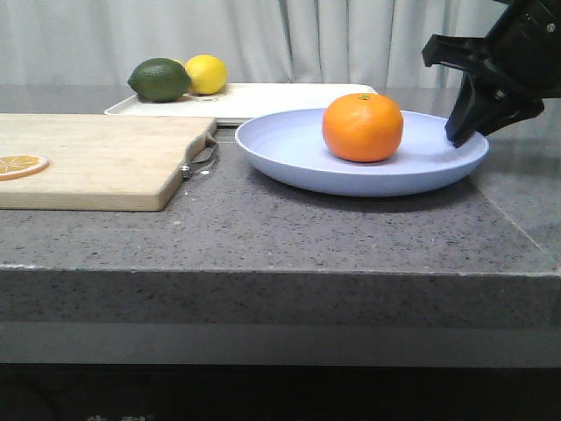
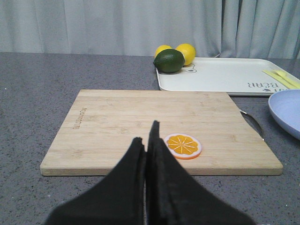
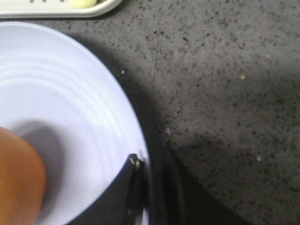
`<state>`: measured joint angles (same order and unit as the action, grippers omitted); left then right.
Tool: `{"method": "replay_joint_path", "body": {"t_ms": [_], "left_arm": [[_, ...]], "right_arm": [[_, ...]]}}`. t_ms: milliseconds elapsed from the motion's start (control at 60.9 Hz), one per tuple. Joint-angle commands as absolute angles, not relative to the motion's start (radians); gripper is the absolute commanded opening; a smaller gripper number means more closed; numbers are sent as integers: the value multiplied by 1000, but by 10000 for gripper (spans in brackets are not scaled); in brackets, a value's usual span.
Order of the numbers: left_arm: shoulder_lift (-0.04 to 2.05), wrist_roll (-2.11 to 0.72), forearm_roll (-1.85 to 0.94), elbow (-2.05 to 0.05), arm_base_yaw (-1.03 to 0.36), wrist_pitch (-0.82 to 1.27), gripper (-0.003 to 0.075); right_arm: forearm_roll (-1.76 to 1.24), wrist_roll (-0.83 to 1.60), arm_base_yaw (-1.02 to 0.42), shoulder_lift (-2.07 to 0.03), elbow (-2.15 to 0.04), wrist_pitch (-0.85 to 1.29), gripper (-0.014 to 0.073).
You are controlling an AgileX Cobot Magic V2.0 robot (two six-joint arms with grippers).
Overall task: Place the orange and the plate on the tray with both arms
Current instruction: 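Move the right gripper down to grip the plate rim farthest from the orange, then lift the plate with the right gripper and carry it onto the white tray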
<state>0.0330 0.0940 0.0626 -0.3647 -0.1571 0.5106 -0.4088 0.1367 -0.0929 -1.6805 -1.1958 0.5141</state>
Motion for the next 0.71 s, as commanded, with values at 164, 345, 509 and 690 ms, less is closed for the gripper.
{"method": "replay_joint_path", "body": {"t_ms": [164,345,509,690], "left_arm": [[47,103,56,-388,-155,427,-18],[47,103,56,-388,-155,427,-18],[47,103,56,-388,-155,427,-18],[47,103,56,-388,-155,427,-18]], "right_arm": [[-458,139,-90,-1639,-1252,507,-64],[-491,139,-90,-1646,-1346,590,-62],[-531,139,-90,-1684,-1478,666,-62],[-632,134,-90,-1791,-1670,750,-62]]}}
